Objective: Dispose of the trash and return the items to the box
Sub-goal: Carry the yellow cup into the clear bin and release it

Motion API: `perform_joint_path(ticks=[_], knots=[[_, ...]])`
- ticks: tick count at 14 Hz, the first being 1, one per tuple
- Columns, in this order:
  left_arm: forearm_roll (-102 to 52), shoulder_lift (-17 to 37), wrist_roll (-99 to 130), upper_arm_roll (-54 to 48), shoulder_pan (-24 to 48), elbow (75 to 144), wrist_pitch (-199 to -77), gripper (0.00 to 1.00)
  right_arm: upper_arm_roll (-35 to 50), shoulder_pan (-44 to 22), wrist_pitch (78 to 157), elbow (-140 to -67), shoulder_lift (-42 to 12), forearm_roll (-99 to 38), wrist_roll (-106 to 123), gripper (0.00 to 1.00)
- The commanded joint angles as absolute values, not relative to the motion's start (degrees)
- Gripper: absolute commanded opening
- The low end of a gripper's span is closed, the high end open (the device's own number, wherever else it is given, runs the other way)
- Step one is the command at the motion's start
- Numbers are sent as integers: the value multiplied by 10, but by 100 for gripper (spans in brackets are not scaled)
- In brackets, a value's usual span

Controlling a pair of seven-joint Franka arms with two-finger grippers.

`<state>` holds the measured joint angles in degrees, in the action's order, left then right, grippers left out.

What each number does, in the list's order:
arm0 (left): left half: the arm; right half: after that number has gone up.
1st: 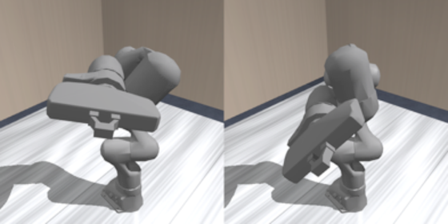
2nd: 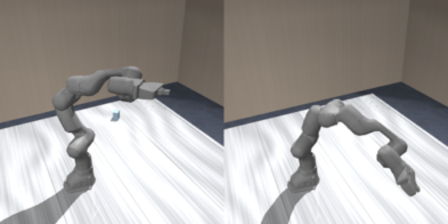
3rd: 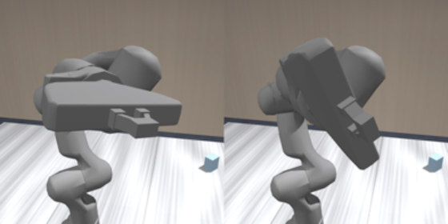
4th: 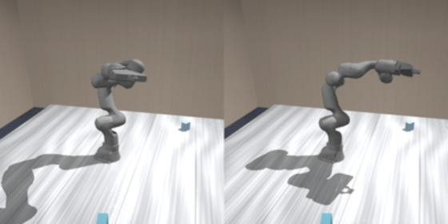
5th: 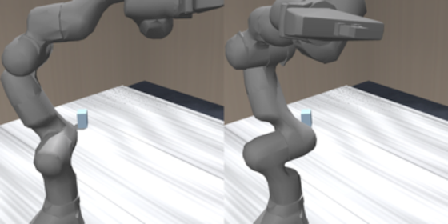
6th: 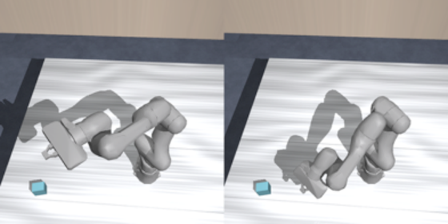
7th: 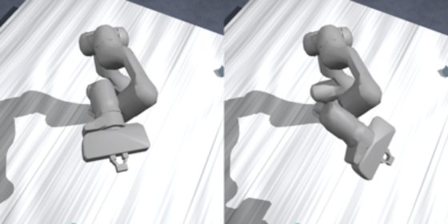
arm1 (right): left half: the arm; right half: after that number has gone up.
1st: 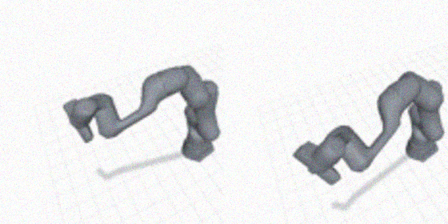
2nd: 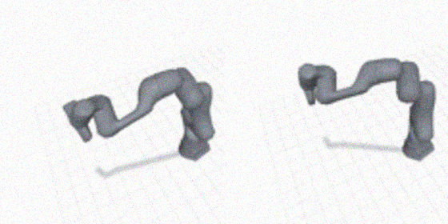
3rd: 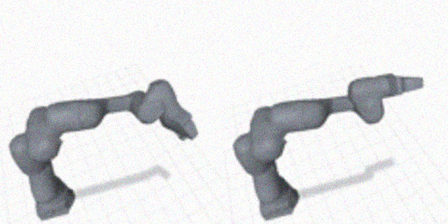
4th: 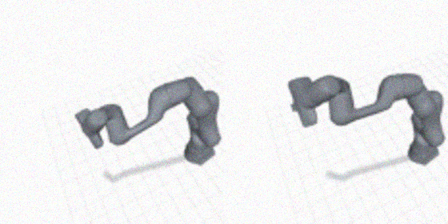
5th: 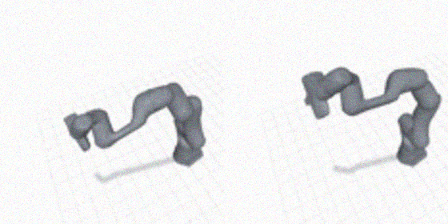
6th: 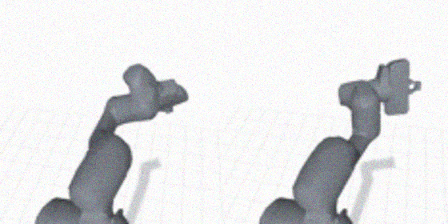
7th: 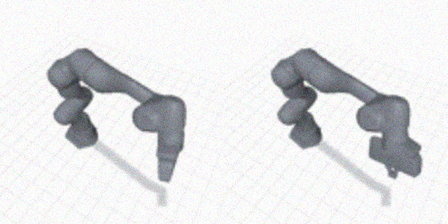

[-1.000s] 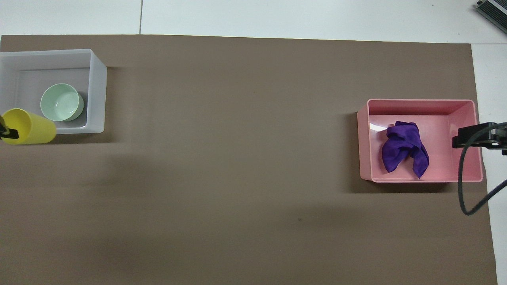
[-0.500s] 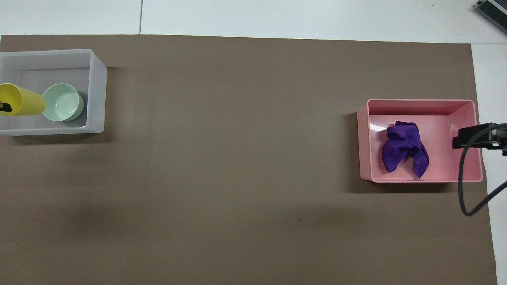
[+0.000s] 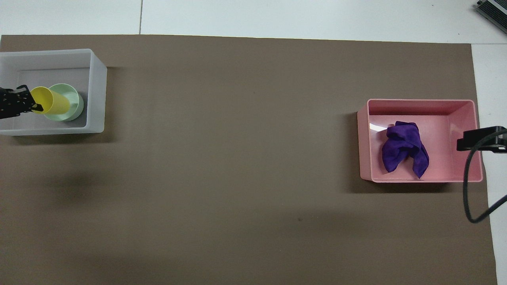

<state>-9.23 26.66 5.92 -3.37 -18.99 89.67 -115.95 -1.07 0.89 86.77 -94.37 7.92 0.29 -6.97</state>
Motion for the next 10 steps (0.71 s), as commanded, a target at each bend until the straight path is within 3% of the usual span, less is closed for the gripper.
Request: perform_joint_path(ticks=[1, 2, 7, 10], knots=[[-72, 272, 60, -30, -177, 882, -1149, 72, -8, 16, 868, -963, 94, 2, -53, 100], [-67, 272, 57, -30, -171, 875, -1158, 100, -8, 15, 868, -963, 94, 2, -52, 100], [-31, 244, 59, -29, -156, 824, -1080, 100, -11, 21, 868, -962, 93, -45, -52, 100], [-21, 180, 59, -33, -152, 820, -1004, 100, -11, 25, 861, -962, 94, -48, -54, 100]])
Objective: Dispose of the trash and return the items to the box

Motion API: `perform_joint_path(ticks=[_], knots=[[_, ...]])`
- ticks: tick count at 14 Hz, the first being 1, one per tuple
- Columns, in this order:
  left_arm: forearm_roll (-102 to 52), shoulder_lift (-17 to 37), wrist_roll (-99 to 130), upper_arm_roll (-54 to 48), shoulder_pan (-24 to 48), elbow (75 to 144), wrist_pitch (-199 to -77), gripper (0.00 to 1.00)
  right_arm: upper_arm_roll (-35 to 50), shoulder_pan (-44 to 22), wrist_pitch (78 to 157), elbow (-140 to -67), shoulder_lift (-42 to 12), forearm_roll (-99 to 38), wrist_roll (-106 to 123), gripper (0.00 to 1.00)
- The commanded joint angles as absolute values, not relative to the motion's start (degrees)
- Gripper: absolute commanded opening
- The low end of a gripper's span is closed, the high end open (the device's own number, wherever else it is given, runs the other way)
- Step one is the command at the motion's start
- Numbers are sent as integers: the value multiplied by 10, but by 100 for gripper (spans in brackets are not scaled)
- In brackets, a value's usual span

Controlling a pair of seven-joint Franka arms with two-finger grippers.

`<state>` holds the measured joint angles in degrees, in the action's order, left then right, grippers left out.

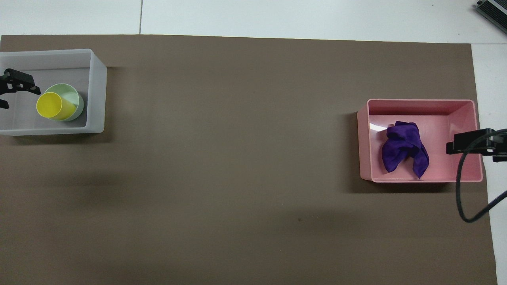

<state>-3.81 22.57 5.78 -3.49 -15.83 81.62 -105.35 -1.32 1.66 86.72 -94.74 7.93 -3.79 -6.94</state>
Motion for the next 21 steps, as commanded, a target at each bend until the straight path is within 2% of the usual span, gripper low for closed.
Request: perform_joint_path(ticks=[1, 6, 9, 10, 12, 13, 16, 18, 21], knots=[[-18, 157, 58, -38, -150, 820, -971, 100, -11, 24, 861, -962, 94, -40, -55, 100], [-4, 85, 69, -39, -53, 825, -839, 100, -10, 21, 862, -963, 96, -14, -53, 100], [18, 70, 73, -39, -12, 836, -836, 100, -8, 21, 866, -963, 95, -11, -52, 100], [21, 58, 78, -40, -6, 855, -842, 100, -8, 21, 867, -963, 95, -11, -51, 100], [18, -15, 80, -35, 5, 946, -883, 100, -8, 22, 867, -966, 96, -13, -50, 100], [18, -34, 80, -34, 15, 974, -903, 100, -8, 22, 867, -971, 97, -13, -49, 100], [3, -49, 73, -33, 19, 977, -895, 100, -6, 21, 867, -976, 101, -13, -49, 100], [2, -43, 76, -9, 52, 970, -897, 100, -7, 21, 867, -976, 101, -13, -49, 100], [-1, -39, 72, -11, 35, 961, -890, 100, -7, 21, 867, -978, 103, -13, -48, 100]])
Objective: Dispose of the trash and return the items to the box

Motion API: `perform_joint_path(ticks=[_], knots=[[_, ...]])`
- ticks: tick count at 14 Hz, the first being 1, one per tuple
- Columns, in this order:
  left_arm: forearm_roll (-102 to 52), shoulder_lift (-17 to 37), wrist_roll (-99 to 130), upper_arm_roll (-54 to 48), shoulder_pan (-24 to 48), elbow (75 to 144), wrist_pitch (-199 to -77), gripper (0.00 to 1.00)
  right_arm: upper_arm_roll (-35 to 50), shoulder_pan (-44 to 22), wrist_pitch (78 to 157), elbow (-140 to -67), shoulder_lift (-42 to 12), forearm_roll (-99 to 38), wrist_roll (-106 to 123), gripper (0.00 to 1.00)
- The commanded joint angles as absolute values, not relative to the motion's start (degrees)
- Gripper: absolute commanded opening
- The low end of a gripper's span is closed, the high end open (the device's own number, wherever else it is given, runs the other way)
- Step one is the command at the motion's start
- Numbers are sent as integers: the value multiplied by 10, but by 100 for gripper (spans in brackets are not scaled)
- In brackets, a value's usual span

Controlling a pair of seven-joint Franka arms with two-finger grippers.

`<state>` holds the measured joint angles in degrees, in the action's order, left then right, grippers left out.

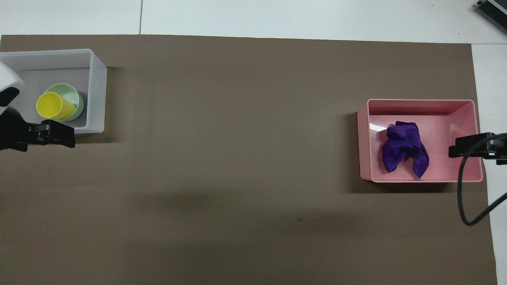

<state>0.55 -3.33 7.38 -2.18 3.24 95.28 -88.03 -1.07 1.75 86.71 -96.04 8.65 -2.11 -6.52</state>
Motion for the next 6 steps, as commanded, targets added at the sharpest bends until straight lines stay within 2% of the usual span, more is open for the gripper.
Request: perform_joint_path(ticks=[1, 3, 6], knots=[[-2, -26, 74, -11, 34, 946, -880, 100, -7, 22, 867, -982, 103, -13, -47, 100], [-1, -4, 76, -11, 28, 920, -867, 100, -7, 21, 868, -983, 103, -13, -37, 100], [-1, -4, 69, -15, 18, 922, -864, 100, -7, 21, 868, -983, 104, -13, -37, 100]])
